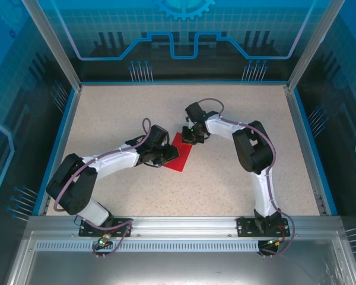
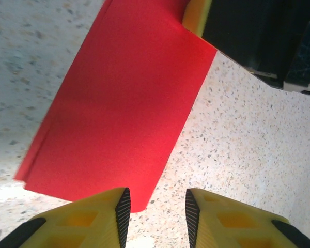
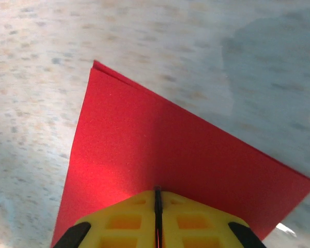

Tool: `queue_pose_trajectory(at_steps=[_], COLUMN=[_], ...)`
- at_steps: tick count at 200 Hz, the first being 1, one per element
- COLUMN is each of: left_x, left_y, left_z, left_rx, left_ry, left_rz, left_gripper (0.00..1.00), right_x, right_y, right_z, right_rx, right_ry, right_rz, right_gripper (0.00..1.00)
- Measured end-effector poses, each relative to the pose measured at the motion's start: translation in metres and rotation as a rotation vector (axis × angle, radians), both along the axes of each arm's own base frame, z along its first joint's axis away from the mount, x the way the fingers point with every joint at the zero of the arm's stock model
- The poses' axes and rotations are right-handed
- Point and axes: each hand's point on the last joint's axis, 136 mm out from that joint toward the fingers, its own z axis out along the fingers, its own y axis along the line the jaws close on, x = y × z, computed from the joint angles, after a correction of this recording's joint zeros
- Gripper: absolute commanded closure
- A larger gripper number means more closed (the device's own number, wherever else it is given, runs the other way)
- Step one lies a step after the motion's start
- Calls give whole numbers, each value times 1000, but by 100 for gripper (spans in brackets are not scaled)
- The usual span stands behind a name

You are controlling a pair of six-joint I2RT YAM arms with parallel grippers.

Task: Fold a paper plane with a square sheet of paper (pick it up from the middle)
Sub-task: Rotate the square sheet of paper at the center of the table.

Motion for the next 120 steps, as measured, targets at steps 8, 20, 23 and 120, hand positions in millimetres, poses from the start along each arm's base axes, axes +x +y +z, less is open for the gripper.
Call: queue_pose_trajectory(at_steps=[8,20,23,120], left_x=[-1,-3,-3,-17], left_y=[-4,-9,-11,-75], left_z=[-1,-3,-4,-20], left_rx=[-4,-12,-15,-145], left_ry=[3,9,11,19], left_rz=[-5,-11,-15,-32], left_gripper=[64,64,65,93], right_x=[-6,-19,-22,-82], right_y=[-12,-31,-36,-51], right_z=[0,-1,0,30], right_rx=[-18,-41,-45,219], right_ry=[6,18,22,-65], right_rz=[-32,-84,-101,-165], right_gripper=[90,90,90,95])
